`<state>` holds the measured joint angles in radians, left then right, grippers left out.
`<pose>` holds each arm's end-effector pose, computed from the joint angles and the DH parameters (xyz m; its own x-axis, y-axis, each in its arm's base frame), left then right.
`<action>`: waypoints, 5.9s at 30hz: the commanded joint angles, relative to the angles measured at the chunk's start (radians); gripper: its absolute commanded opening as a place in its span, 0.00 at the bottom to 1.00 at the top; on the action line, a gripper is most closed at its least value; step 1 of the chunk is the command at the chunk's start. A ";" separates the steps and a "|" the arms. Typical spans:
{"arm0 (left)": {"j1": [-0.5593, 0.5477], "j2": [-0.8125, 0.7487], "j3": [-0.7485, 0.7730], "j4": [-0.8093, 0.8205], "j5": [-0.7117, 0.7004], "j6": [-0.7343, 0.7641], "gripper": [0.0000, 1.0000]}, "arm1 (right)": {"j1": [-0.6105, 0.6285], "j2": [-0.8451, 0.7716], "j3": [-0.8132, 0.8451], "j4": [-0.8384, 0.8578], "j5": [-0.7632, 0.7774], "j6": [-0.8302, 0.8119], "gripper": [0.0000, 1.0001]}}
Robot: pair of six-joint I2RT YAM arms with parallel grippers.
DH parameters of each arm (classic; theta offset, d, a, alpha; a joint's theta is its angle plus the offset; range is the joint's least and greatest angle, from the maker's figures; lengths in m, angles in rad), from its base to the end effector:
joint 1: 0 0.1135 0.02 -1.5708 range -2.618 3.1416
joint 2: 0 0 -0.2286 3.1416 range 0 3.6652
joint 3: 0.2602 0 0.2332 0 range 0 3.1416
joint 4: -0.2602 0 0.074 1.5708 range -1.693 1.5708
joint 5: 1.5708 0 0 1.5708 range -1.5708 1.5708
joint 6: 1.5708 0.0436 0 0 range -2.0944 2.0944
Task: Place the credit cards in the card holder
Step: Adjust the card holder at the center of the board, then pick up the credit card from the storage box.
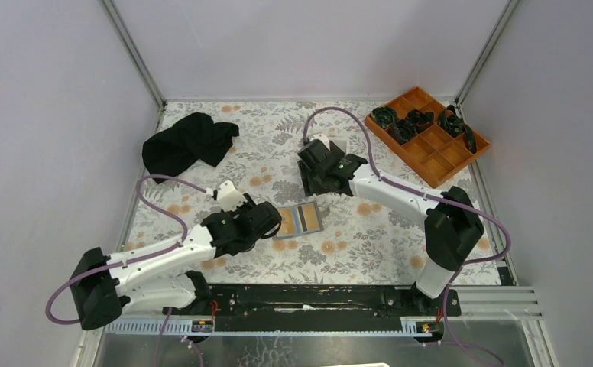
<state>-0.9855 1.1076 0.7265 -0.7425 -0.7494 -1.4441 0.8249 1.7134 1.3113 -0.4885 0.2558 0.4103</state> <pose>0.1326 -0.1463 0.1944 -0.5069 -0.5498 -0.6639 -0.4376 0.8277 -0.3514 0.2500 0.2543 0.2165 -0.7242 -0.2151 -0.6552 -0.3421 0.9370 0.0705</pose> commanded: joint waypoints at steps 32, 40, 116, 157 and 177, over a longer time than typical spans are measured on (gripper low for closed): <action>0.019 -0.161 0.074 0.205 -0.124 0.555 0.84 | -0.334 0.430 0.570 -0.071 -0.117 -0.051 0.60; 0.029 -0.140 0.072 0.227 -0.115 0.565 0.84 | -0.358 0.453 0.550 -0.050 -0.188 -0.030 0.59; 0.082 -0.105 0.047 0.347 0.005 0.600 0.87 | -0.376 0.272 0.488 -0.090 -0.133 -0.063 0.00; 0.252 -0.037 0.030 0.905 1.208 0.797 0.90 | -0.337 -0.640 -0.194 -0.117 -1.052 -0.008 0.00; 0.288 -0.008 -0.030 1.013 1.467 0.738 0.39 | -0.337 -0.563 -0.231 0.016 -1.177 0.069 0.00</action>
<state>-0.7189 1.1191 0.7212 0.1776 0.6556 -0.6891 0.4824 1.1378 1.0645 -0.5133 -0.8726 0.4664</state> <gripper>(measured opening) 0.467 0.011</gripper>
